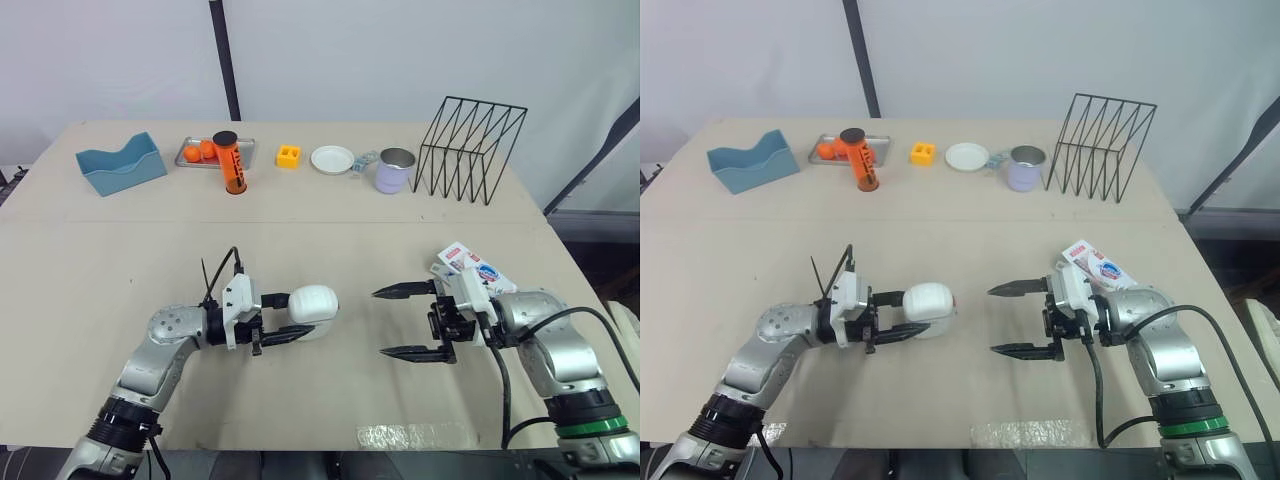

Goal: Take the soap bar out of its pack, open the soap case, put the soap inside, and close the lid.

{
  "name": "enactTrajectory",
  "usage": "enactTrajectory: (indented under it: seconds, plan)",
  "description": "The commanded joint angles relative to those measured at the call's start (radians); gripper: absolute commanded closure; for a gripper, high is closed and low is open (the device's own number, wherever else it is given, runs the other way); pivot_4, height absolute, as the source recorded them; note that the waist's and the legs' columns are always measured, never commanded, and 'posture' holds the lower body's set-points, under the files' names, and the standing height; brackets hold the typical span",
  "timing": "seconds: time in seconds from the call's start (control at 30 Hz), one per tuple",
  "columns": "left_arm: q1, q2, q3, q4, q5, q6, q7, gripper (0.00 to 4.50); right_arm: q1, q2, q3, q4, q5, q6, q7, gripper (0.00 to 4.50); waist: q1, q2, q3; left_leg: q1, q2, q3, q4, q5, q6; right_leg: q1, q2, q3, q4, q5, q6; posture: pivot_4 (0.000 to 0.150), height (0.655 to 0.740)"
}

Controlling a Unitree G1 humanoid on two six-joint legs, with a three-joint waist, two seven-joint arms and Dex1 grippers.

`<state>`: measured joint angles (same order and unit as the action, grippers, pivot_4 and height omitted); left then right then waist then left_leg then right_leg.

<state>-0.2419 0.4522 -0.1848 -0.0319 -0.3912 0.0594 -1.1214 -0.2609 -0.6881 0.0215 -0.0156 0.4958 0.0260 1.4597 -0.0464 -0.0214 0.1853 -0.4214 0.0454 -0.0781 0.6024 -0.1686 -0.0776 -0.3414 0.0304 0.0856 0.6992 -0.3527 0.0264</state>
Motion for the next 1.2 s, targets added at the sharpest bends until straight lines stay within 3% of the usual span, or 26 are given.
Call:
enactTrajectory:
  seconds: [0.03, 0.13, 0.53, 0.8, 1.2]
  plan:
    - [0.011, 0.012, 0.031, -0.046, -0.032, 0.043, 0.008, 2.49, -0.008, 0.005, -0.02, -0.012, 0.014, -0.031, 0.01, 0.03, 0.0, 0.0, 0.0, 0.0, 0.0, 0.0, 0.0, 0.0, 0.0, 0.0, 0.0, 0.0, 0.0, 0.0, 0.0, 0.15, 0.74]
    - [0.004, 0.017, 0.043, -0.063, -0.055, 0.113, 0.028, 2.49, -0.014, 0.002, -0.014, 0.001, -0.007, -0.046, 0.004, 0.03, 0.001, 0.0, 0.0, 0.0, 0.0, 0.0, 0.0, 0.0, 0.0, 0.0, 0.0, 0.0, 0.0, 0.0, 0.0, 0.15, 0.74]
    - [-0.062, 0.081, 0.144, -0.188, -0.396, 0.82, 0.218, 2.49, -0.067, 0.012, -0.008, 0.024, -0.016, -0.048, -0.008, 0.03, 0.001, 0.0, 0.001, -0.001, 0.0, -0.002, 0.0, 0.0, 0.0, 0.0, 0.0, -0.001, 0.0, 0.0, 0.0, 0.15, 0.74]
    - [-0.115, 0.094, 0.203, -0.157, -0.596, 1.207, 0.322, 2.49, -0.056, 0.023, 0.009, -0.012, -0.015, -0.043, -0.017, 0.03, 0.001, 0.0, 0.001, -0.001, 0.0, -0.003, 0.0, 0.0, 0.0, 0.0, -0.001, -0.002, 0.0, 0.0, 0.0, 0.15, 0.74]
    - [-0.135, 0.072, 0.143, -0.093, -0.505, 1.23, 0.394, 2.49, -0.049, 0.022, 0.017, -0.044, 0.003, 0.009, -0.028, 0.03, 0.002, 0.0, 0.001, -0.001, -0.001, -0.003, 0.001, 0.001, -0.002, 0.001, -0.001, -0.003, 0.0, 0.0, 0.0, 0.15, 0.74]
